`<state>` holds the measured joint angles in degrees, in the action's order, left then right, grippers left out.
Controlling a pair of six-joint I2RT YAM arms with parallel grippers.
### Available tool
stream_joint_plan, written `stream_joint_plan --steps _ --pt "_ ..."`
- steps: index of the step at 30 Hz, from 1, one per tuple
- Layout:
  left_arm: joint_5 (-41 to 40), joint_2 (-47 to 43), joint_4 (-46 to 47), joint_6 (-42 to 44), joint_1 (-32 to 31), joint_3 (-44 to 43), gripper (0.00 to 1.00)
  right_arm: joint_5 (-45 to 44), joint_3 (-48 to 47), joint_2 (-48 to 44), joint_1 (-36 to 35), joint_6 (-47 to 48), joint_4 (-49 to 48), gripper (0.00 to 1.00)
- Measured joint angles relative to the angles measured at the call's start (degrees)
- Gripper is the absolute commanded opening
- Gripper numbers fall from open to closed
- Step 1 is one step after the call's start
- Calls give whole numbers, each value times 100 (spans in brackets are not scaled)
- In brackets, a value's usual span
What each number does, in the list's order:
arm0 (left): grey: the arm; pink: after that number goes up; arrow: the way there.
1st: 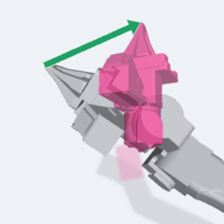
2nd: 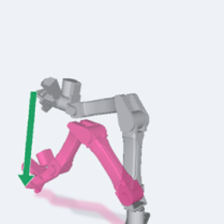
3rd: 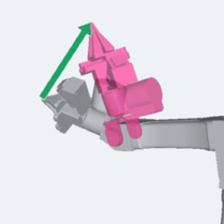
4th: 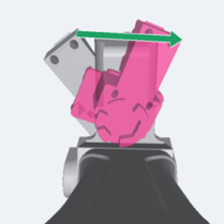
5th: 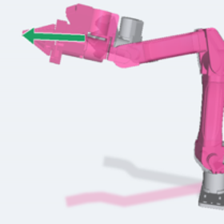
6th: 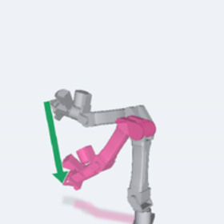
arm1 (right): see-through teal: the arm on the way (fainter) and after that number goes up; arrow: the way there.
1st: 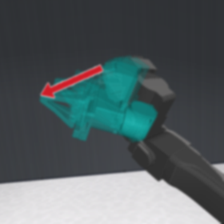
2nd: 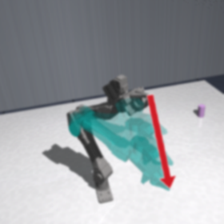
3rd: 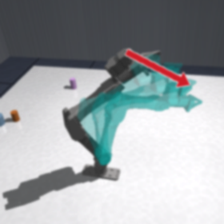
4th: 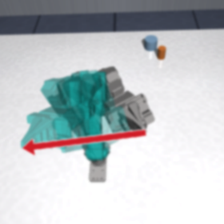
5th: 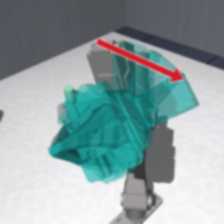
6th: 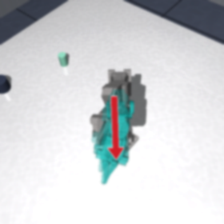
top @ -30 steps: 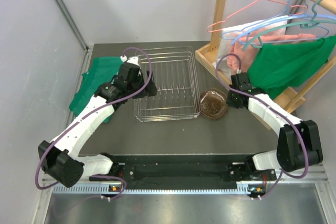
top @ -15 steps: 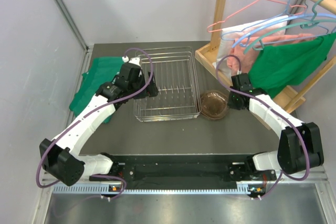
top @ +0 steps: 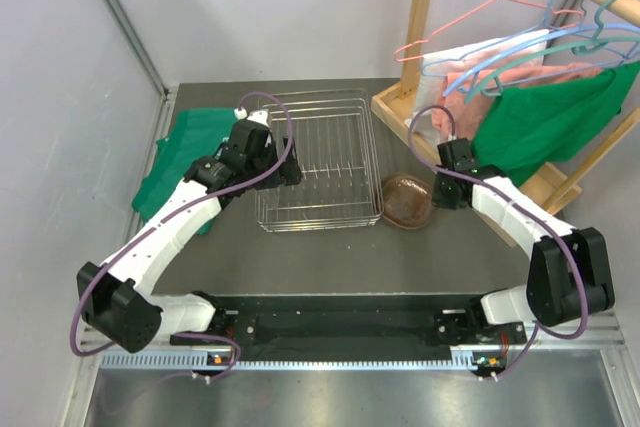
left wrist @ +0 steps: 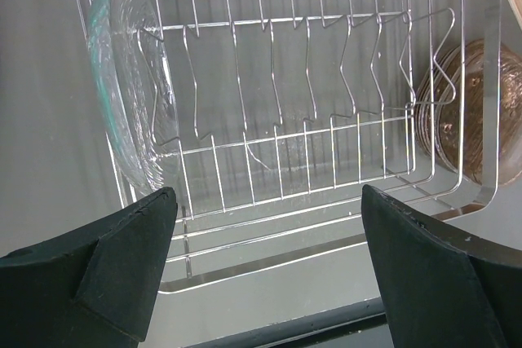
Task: Load the plates into the dish rack
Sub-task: Pick up the plate at the center of the board.
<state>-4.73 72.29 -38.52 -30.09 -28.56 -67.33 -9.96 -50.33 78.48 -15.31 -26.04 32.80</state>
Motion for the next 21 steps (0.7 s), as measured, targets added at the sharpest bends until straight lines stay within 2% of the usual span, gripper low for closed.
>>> stream_joint_plan --steps 4,14,17,19,20,21 --pt "4 24 0 0 0 4 99 -103 -74 39 -83 26 111 0" --pt "50 35 0 0 0 7 99 -573 -433 98 -321 70 409 0" --pt "63 35 0 2 0 7 99 -684 -501 155 -387 98 448 7" --pt "66 35 0 2 0 7 99 -730 -507 197 -444 105 479 7" --pt "66 35 0 2 0 7 99 -737 -514 227 -457 107 485 0" --pt "66 35 0 2 0 7 99 -745 -529 269 -474 107 492 0"
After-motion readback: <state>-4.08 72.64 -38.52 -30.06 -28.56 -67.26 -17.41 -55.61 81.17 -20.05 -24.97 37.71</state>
